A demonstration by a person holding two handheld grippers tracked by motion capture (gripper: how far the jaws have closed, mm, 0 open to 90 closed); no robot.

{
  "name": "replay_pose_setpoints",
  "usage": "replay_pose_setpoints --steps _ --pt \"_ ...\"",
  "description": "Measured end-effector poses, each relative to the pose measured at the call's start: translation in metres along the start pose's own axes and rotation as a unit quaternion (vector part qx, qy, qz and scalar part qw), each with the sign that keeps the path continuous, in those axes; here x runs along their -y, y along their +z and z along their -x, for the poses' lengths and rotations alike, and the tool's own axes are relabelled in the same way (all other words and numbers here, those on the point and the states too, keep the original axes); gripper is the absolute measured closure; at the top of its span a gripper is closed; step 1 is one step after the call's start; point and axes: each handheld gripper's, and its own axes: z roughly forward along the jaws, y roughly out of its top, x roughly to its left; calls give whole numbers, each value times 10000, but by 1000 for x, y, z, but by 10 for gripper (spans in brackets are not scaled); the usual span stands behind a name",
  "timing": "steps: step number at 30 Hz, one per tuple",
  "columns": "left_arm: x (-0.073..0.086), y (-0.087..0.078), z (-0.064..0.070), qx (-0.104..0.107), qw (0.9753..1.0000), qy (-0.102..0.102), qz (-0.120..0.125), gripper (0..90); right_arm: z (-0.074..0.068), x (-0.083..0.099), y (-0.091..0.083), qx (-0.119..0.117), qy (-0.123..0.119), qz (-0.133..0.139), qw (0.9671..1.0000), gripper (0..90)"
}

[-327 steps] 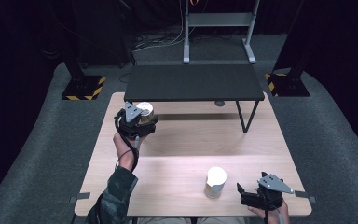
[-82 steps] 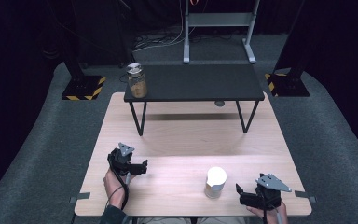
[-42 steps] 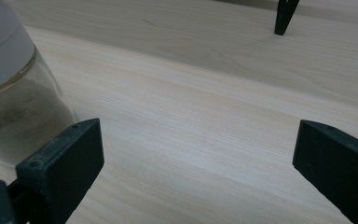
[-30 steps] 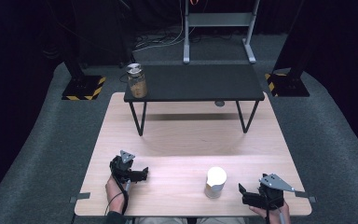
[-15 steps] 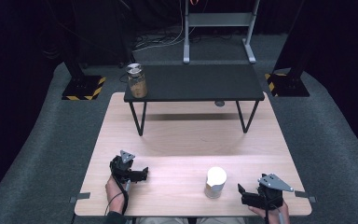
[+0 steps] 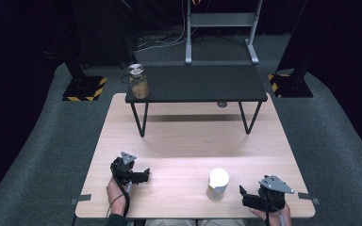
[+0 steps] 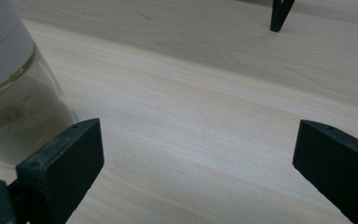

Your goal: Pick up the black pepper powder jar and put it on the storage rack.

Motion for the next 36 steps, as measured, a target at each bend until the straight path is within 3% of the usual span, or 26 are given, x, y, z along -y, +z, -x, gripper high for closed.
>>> replay_pose_setpoints --steps 4,10,16,25,36 --pt "0 0 0 3 10000 2 -2 1 -2 1 -4 -12 -86 -15 10000 6" --pt "0 0 0 4 10000 16 2 1 -1 4 -11 -218 -79 35 9997 1" --pt "0 0 0 4 10000 13 -3 1 -15 12 -14 -327 -239 -7 9992 0" --pt "0 0 0 -9 10000 20 3 1 -37 18 -8 -484 -301 221 9981 0" --pt "0 0 0 -10 10000 20 5 2 -52 13 10 -723 -353 396 9960 0"
